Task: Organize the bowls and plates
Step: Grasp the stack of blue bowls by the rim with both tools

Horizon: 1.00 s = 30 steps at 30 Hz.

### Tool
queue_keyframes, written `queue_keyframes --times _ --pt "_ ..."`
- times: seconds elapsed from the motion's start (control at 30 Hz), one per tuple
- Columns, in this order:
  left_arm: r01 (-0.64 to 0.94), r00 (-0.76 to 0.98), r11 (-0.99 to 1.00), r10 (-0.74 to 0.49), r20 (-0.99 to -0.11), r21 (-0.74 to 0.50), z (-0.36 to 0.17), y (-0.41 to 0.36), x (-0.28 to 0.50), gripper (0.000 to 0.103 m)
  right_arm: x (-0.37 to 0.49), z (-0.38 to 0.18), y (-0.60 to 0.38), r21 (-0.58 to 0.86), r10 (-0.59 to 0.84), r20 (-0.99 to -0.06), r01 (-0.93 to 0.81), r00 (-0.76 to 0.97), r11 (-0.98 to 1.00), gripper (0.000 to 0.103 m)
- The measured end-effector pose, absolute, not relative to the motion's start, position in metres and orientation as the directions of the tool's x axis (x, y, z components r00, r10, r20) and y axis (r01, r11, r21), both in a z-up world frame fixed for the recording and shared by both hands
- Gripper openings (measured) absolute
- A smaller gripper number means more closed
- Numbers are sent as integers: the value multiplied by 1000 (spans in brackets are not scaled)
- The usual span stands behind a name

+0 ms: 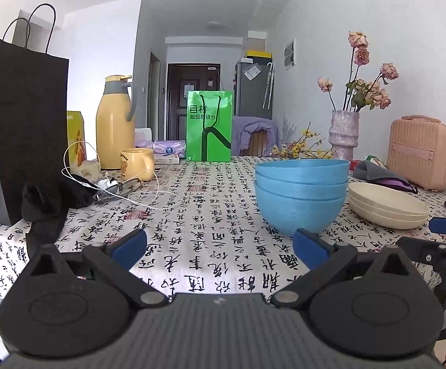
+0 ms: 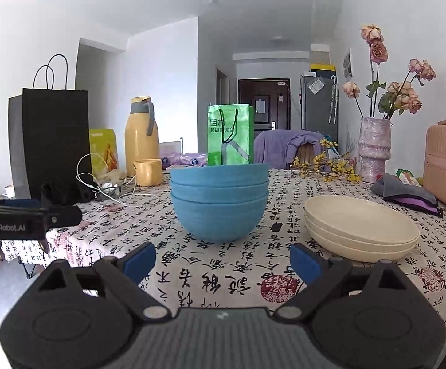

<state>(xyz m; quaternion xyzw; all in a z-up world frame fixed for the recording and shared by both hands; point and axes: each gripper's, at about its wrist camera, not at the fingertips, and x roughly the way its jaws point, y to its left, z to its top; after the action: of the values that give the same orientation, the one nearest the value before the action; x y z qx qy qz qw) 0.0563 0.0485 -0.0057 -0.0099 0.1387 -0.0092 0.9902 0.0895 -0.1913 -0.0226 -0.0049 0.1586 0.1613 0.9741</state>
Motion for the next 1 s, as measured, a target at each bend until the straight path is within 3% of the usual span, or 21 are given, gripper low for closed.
queue_keyframes --times 0.33,0.63,0.77,0.9,1.0 --pt "82 943 995 -94 -321 -50 10 45 85 103 116 -14 -203 96 297 -308 -281 904 955 94" --pt "157 883 928 -286 -372 -339 45 55 172 103 197 28 -231 315 390 -321 -291 863 903 94" --pt "183 853 922 -322 -411 -341 47 50 220 103 255 35 -230 368 424 -399 -282 813 886 94" --pt "161 793 894 -369 -485 -418 34 48 263 103 297 20 -225 401 451 -479 -270 753 876 92" --pt "154 752 887 -392 -531 -436 22 45 288 95 321 2 -227 490 491 -524 -225 696 842 88"
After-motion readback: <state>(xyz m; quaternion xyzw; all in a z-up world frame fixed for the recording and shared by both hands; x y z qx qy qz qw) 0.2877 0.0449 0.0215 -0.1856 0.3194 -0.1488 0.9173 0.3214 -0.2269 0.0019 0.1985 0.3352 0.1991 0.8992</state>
